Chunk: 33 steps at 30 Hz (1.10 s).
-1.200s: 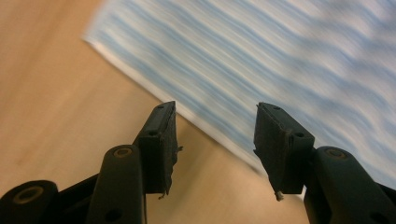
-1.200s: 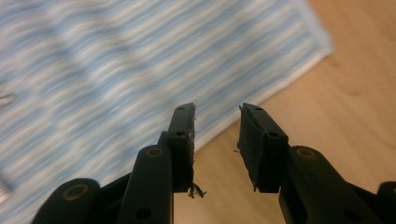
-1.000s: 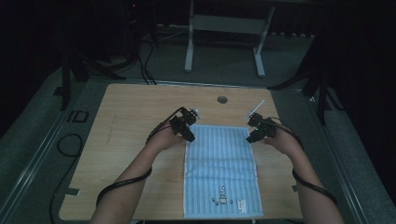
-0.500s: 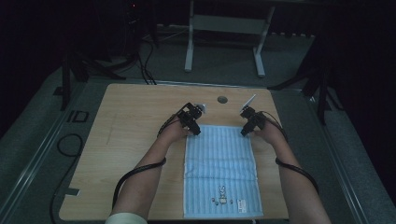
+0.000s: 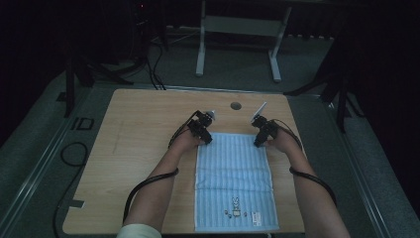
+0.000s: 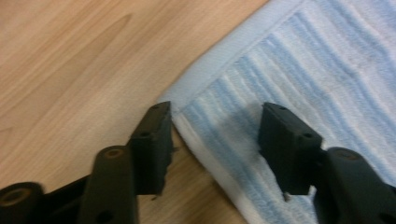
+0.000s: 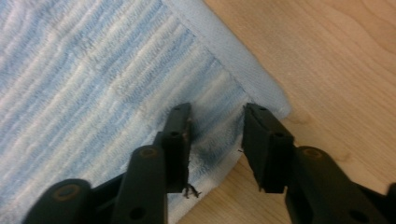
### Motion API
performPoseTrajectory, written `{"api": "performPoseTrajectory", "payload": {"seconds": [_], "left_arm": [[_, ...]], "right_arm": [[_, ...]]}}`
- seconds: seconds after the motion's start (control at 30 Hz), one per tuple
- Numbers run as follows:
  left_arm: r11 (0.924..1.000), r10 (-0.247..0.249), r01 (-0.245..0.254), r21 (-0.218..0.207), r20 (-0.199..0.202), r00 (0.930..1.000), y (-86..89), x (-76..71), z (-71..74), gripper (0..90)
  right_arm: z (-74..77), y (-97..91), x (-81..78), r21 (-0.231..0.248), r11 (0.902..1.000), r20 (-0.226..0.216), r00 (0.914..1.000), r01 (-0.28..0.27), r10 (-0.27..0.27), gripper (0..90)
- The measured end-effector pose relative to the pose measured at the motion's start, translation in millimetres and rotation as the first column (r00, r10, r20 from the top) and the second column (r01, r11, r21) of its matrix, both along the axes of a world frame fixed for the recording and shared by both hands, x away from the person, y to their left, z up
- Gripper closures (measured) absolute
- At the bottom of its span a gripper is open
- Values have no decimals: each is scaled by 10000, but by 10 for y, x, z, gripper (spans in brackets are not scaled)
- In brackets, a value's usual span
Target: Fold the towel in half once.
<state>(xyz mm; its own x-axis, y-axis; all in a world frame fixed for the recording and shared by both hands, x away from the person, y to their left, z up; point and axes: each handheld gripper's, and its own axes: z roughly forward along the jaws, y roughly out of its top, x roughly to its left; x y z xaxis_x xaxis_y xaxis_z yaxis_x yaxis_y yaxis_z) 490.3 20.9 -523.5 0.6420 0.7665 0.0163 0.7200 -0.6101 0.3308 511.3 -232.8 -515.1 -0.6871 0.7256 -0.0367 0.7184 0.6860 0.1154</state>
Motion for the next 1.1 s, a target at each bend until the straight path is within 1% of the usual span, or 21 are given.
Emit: {"api": "performPoseTrajectory", "payload": {"seconds": [0.13,0.2,0.3,0.33,0.37,0.47,0.53,0.6,0.63,0.7,0.73,0.77,0.8,0.83,0.87,0.9,0.97,1.0,1.03,1.07,1.1], "left_arm": [[9999,-80,77,-150,-189,9998,-28,-23,10,559],[9995,-239,234,-216,-224,9995,-59,-55,14,659],[9976,-634,626,-307,-263,9976,-121,-118,16,762],[9974,-643,633,-342,-281,9975,-131,-125,16,808],[9968,-739,731,-316,-247,9970,-139,-135,16,830],[9973,-699,694,-227,-200,9974,-136,-140,27,855],[9972,-535,530,-533,-74,9985,-112,-145,99,860],[9965,-509,519,-662,169,9986,-79,-150,203,861],[9962,-565,593,-633,449,9974,-59,-167,286,860],[9941,-578,639,-876,706,9958,-9,-178,441,860],[9937,-585,669,-896,934,9939,17,-181,533,859],[9920,-532,644,-1086,1036,9932,41,-186,629,859],[9911,-575,711,-1122,1199,9911,64,-189,710,859],[9890,-523,719,-1292,1492,9874,96,-201,848,859],[9854,-545,804,-1500,1695,9840,120,-211,955,858],[9851,-487,802,-1524,2003,9785,144,-225,1066,858],[9815,-484,906,-1684,2400,9696,189,-251,1283,858],[9808,-452,934,-1712,2665,9628,202,-266,1364,857],[9775,-446,1025,-1844,2945,9546,223,-289,1498,857],[9760,-410,1058,-1901,3169,9476,236,-306,1598,857],[9746,-337,1059,-1973,3383,9404,253,-327,1694,856]], "right_arm": [[4,34,-31,-87,9999,12,9999,-137,137,771],[4,66,-49,-284,9992,26,9996,-269,270,823],[2,109,-69,-533,9976,55,9990,-447,451,854],[2,112,-65,-573,9974,36,9990,-438,441,862],[5,114,-65,-583,9975,9,9992,-401,402,864],[24,102,-79,-463,9985,29,9996,-286,287,871],[66,91,-97,-344,9990,140,9995,-295,300,871],[145,68,-119,-34,9996,325,9991,-263,264,872],[182,59,-126,93,9997,416,9989,-235,230,874],[299,34,-140,332,9991,645,9976,-258,236,875],[359,25,-143,397,9987,837,9961,-321,287,876],[436,21,-146,403,9986,1067,9939,-331,287,876],[524,12,-145,470,9984,1289,9913,-318,255,876],[598,4,-143,541,9980,1499,9884,-327,243,877],[736,-9,-141,667,9972,1825,9830,-341,214,877],[854,-16,-144,748,9967,2110,9774,-324,160,877],[1106,-31,-159,891,9956,2724,9622,-292,38,877],[1233,-40,-168,963,9948,2980,9546,-335,33,877],[1331,-43,-179,983,9946,3215,9469,-337,3,876],[1491,-50,-198,1052,9938,3570,9341,-362,-38,877],[1613,-52,-216,1128,9929,3780,9258,-383,-72,876]]}}
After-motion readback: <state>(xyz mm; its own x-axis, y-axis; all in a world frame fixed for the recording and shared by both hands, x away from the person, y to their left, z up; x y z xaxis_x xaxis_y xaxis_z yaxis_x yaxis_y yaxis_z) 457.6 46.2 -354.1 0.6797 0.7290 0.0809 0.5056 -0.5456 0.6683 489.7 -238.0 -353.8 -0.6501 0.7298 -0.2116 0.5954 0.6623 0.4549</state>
